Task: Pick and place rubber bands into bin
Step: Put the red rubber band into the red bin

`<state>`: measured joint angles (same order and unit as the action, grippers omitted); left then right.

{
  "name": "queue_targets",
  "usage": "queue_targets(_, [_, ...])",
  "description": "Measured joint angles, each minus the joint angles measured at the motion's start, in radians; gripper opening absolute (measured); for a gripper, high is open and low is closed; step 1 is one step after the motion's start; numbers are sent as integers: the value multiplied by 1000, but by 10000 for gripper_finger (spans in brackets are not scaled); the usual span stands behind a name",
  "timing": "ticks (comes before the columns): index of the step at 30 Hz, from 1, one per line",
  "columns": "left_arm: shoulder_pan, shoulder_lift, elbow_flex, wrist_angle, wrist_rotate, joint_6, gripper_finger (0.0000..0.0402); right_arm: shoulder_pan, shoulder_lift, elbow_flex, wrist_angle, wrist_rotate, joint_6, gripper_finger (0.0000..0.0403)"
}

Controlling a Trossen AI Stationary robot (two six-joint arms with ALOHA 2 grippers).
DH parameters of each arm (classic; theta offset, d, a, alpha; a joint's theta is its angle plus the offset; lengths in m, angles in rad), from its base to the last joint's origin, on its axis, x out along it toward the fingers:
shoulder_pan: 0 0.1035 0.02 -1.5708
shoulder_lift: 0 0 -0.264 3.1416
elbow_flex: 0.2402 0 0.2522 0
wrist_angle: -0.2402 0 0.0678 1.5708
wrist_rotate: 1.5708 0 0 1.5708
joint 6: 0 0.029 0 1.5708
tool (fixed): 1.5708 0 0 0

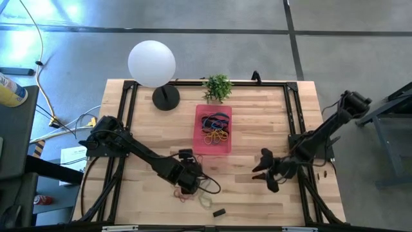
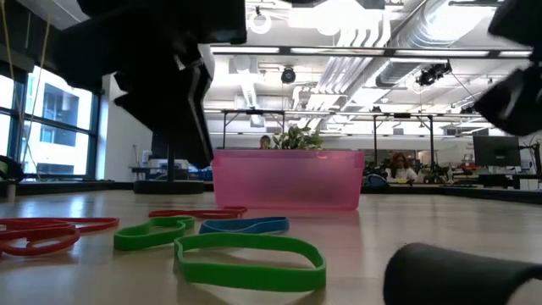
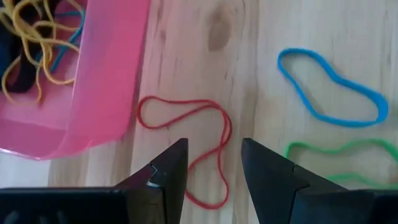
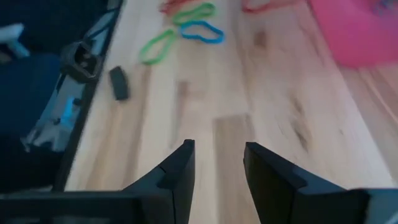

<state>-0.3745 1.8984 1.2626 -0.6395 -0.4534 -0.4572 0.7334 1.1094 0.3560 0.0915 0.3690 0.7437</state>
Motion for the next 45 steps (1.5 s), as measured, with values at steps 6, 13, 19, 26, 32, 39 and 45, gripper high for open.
queue_targets(6, [9,-1,1,12,16,36,138,0,-35,-62,35,9,70,129])
queue_targets(13, [15,21,1,26,29,68,138,0,-37,-64,55,63,64,129])
queue_targets(19, [27,83,-2,70,66,80,138,0,-34,-64,51,69,65,129])
queue_targets(26, [53,122,3,124,94,59,138,2,-22,-64,58,49,72,129])
queue_targets(32, [73,126,4,126,143,52,138,2,-16,-64,56,47,94,129])
queue_targets(39, [112,135,5,121,267,2,138,2,-16,-64,56,57,87,129])
queue_targets(45, [115,137,4,119,290,-17,138,1,-16,-64,56,70,83,129])
